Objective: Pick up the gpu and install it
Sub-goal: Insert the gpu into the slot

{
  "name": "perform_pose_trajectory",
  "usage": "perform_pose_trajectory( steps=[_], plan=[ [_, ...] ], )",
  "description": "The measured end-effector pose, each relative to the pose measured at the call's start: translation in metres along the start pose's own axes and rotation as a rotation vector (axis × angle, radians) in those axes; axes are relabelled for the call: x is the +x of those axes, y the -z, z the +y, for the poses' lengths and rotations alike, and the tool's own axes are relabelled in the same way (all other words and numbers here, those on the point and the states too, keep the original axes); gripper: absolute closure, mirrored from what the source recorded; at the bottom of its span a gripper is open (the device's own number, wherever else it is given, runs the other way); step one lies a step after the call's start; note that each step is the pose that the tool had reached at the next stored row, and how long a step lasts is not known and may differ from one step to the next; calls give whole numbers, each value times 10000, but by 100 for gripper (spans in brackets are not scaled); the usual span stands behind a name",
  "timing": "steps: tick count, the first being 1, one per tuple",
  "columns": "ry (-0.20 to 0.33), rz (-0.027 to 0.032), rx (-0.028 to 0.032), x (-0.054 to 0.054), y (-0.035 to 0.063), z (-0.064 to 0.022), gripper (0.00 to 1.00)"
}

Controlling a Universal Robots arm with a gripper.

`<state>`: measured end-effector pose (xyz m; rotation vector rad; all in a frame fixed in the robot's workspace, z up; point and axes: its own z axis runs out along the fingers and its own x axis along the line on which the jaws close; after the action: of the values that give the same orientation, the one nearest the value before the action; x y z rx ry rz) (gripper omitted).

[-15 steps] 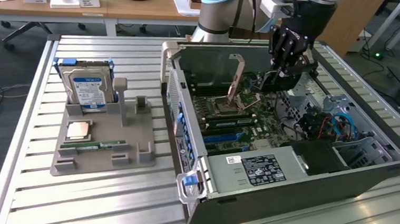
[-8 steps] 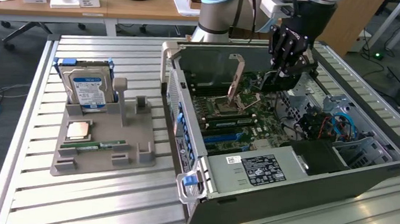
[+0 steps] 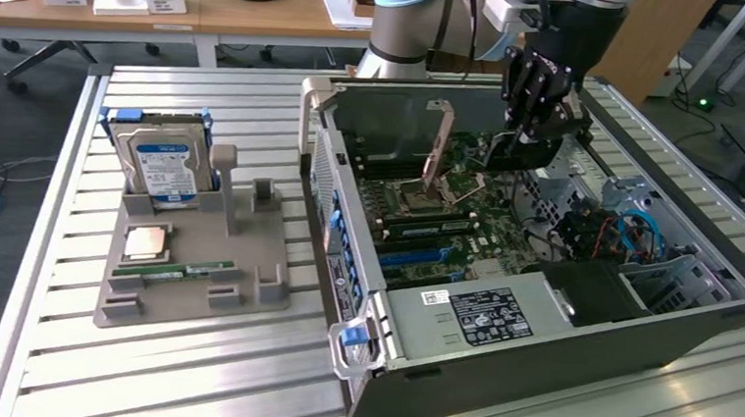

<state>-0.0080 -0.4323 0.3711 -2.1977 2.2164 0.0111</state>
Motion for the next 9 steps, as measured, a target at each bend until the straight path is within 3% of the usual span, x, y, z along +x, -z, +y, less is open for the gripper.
perform_pose_trajectory(
  steps=[6,9],
  plan=[
    [-3,13,-24,0,-3,-3,74],
    [-14,117,-165,0,-1,-13,74]
  ],
)
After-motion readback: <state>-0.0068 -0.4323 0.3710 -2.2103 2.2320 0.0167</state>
